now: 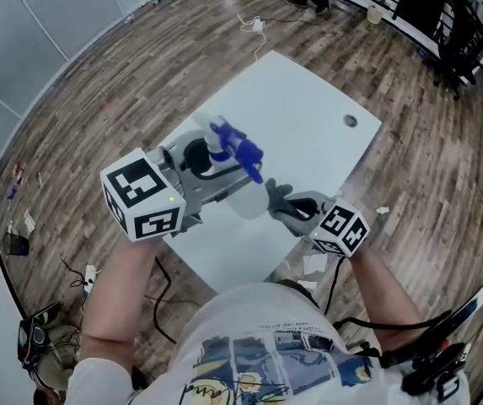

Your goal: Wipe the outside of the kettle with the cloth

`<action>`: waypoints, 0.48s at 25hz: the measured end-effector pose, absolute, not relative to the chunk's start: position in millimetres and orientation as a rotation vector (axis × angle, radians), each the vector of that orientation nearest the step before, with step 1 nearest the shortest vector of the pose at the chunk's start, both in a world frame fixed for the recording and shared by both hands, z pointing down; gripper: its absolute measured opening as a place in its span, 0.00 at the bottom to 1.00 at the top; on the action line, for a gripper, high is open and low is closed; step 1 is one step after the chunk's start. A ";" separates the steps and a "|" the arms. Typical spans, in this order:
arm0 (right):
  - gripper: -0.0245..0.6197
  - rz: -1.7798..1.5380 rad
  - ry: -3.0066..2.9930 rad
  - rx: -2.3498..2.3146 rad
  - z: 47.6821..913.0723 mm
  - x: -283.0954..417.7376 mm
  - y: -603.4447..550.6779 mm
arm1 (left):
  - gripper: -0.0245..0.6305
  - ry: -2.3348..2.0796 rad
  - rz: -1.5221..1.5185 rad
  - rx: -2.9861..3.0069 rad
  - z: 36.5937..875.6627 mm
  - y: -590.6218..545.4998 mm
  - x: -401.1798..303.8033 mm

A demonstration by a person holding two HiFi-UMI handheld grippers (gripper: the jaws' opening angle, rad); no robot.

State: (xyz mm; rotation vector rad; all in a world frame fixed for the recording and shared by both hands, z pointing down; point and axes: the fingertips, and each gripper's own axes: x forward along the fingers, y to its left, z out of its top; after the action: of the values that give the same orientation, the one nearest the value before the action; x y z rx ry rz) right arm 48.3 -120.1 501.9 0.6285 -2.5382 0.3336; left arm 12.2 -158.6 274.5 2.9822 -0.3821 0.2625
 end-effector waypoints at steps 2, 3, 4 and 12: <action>0.15 0.346 -2.531 0.677 501.7 59.4 -124.3 | 0.35 -0.402 0.254 2.975 279.1 -163.4 11.3; 0.15 0.352 -2.526 0.705 501.6 64.7 -126.6 | 0.35 -0.419 0.248 2.968 282.4 -167.0 9.8; 0.15 0.356 -2.519 0.735 501.6 69.7 -128.7 | 0.35 -0.440 0.243 2.960 286.7 -171.4 7.6; 0.15 0.384 -2.434 0.915 505.0 103.4 -124.4 | 0.35 -0.749 0.239 2.852 346.6 -231.9 -12.5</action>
State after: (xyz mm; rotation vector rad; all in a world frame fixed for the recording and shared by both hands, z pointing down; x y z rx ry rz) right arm 103.4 -124.4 505.0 0.9148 -2.4340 0.3838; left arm -12.5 -231.9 346.6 2.8524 -0.7489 0.2393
